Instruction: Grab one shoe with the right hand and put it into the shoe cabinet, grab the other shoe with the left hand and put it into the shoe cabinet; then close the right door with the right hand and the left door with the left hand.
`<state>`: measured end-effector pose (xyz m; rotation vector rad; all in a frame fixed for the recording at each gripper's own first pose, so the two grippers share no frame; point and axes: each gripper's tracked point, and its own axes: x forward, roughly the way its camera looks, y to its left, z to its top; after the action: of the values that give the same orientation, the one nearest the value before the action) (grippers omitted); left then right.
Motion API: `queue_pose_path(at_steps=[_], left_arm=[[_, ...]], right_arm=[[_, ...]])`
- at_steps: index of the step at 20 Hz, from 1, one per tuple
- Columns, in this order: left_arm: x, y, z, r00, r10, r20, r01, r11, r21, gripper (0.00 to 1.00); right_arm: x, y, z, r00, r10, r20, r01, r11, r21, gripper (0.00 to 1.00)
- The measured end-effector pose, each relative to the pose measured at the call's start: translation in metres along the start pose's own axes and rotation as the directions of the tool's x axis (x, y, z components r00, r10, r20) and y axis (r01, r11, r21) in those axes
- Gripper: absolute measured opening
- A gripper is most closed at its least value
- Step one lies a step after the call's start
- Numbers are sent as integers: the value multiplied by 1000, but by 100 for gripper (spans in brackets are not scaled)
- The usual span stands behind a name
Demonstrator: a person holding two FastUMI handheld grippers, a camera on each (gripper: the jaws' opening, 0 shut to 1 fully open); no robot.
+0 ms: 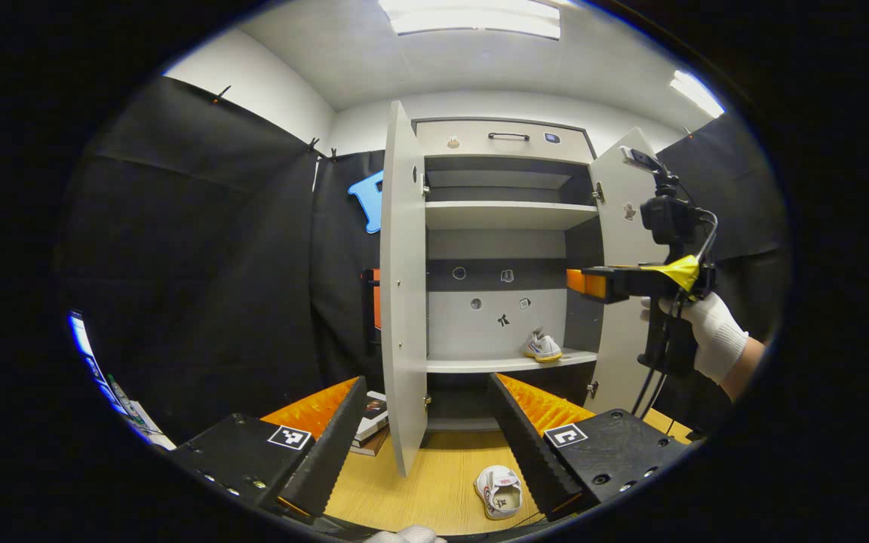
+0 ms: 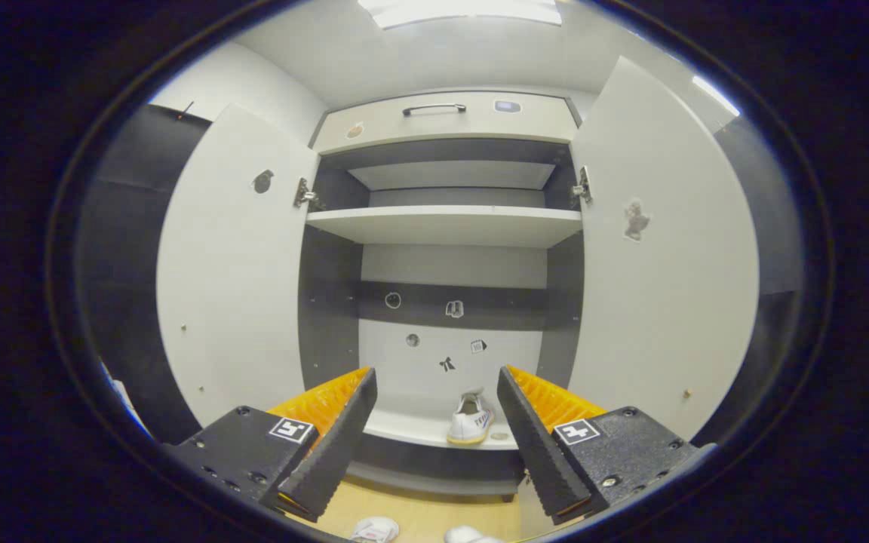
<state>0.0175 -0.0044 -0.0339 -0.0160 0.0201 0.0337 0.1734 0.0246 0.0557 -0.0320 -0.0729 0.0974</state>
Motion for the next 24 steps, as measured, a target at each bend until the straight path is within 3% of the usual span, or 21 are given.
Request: queue_pose_path(at_steps=[4,7,8,12,18,22,24], left_arm=[[-3,-10,-7,999,-52,-3,52,998,21,96],[-4,-21,-15,995,-97,-14,97,995,24,96],[-5,-23,-17,994,-105,-23,106,994,33,100],[3,-38,-47,987,-147,-69,149,989,22,96],[14,-73,-189,943,-202,-266,219,975,38,97],[23,-94,-300,885,-215,-413,254,966,40,97],[27,-101,-350,840,-203,-503,254,967,34,96]], right_arm=[[-71,-8,-48,999,5,-43,-3,999,36,100],[-112,-26,-78,996,-32,-80,35,999,32,100],[-121,-33,-85,994,-51,-100,54,998,28,100],[-141,-47,-85,989,-95,-116,98,995,24,100],[-146,-53,-92,983,-96,-158,97,995,-3,100],[-142,-49,-115,969,-65,-240,62,998,-19,100],[-139,-45,-124,962,-45,-268,38,999,-34,100]])
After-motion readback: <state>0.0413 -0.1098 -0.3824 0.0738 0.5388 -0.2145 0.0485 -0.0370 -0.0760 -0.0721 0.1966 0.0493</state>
